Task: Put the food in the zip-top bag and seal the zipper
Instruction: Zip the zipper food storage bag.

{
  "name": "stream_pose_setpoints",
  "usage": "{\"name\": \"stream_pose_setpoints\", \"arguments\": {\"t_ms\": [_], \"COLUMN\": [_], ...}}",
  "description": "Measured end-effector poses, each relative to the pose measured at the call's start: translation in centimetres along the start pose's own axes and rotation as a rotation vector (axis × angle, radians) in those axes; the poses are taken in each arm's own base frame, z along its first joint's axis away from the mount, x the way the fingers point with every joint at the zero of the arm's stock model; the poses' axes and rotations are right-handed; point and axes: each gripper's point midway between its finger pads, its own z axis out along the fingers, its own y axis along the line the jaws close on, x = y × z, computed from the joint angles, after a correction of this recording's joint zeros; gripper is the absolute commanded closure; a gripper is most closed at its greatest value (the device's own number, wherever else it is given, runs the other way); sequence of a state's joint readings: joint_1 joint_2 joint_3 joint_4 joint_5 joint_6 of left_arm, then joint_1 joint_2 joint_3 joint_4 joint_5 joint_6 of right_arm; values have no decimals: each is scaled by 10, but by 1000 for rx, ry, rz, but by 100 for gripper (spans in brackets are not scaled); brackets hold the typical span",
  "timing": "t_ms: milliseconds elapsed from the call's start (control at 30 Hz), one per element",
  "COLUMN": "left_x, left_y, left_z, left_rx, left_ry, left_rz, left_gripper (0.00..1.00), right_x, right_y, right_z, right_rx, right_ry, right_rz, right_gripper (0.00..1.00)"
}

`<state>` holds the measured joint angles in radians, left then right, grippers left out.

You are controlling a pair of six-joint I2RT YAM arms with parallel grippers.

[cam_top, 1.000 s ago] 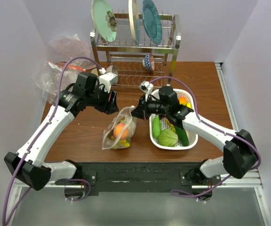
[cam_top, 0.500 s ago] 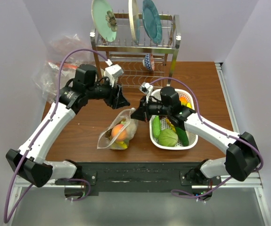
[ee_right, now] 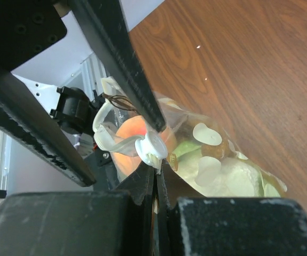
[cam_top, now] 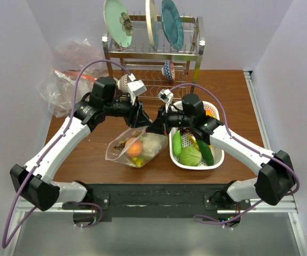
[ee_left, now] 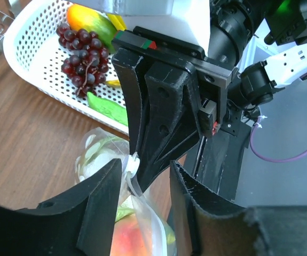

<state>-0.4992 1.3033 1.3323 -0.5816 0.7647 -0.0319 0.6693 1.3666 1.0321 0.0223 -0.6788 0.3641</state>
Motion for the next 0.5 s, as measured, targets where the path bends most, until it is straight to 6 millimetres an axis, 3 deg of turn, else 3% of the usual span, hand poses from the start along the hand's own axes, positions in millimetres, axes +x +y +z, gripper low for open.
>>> {"name": "stream_pose_setpoints", "arguments": {"t_ms": [133, 300, 500], "left_x": [3, 3, 7], "left_y": [-1, 0, 0], "left_z": [3, 5, 8], "left_rx": [12, 14, 18], "left_ry": [8, 7, 15], "left_rz": [-3, 0, -5], "left_gripper": [66, 63, 70], "right_x": [3, 4, 4], "right_y": [2, 3, 5], "right_z": [-1, -1, -1], "right_rx": [-8, -16, -22], "right_ry": [12, 16, 20], "right_rz": [13, 21, 30], "right_gripper": [100, 100, 100]}}
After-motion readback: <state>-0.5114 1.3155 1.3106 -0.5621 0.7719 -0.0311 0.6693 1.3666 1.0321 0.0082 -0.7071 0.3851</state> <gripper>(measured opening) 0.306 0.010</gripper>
